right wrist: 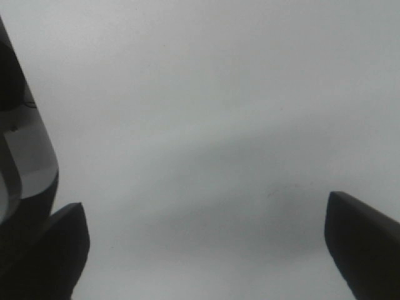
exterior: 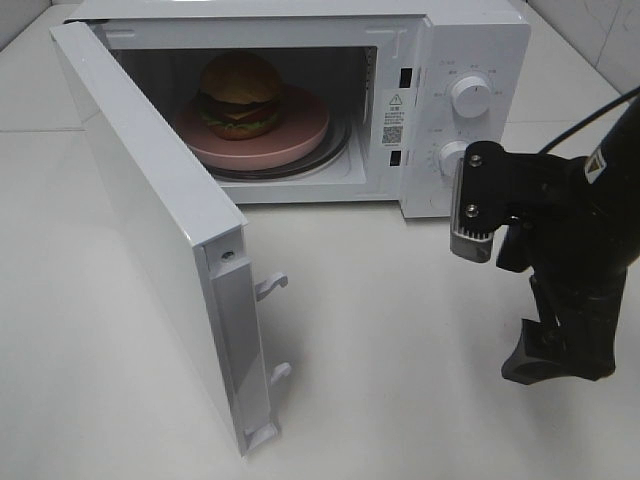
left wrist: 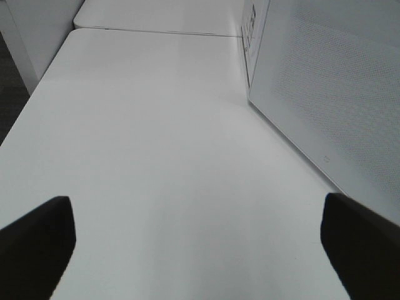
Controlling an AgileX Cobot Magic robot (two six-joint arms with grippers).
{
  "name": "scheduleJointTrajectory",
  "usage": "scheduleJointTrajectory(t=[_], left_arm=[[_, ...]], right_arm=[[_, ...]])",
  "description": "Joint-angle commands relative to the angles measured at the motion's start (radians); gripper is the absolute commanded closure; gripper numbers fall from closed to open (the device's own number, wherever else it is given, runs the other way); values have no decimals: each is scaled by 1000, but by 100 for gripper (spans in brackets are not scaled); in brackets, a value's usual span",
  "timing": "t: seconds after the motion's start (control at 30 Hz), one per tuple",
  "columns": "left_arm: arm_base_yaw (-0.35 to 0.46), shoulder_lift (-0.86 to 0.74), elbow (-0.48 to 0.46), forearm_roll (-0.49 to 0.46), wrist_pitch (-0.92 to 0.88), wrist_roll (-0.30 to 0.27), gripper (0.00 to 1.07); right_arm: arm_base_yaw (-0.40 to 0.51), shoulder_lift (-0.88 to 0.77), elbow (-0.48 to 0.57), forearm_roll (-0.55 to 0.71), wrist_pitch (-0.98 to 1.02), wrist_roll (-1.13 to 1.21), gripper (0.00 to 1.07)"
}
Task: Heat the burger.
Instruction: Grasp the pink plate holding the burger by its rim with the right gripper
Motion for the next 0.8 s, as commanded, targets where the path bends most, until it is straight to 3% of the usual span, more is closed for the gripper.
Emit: scheduleJointTrajectory(t=[0.03,0.13,0.2,0.4,0.63,0.8], left_arm=[[2,-15,2,6,-3,-3,6],[2,-15,2,6,-3,-3,6],[2,-15,2,6,-3,-3,6],[2,-15,2,6,-3,-3,6],[2,-15,2,6,-3,-3,6],[2,-15,2,6,-3,-3,6]], right_arm=[[56,46,-59,-10,-36,-130,8],[62,59,-75,-11,-35,-152,8],[62,134,-172,1,19,-226,8],[62,207,-296,0,30,-219,8],[90,270,-369,1,37,-233,8],[106,369,-470,-4,37,-391,8]])
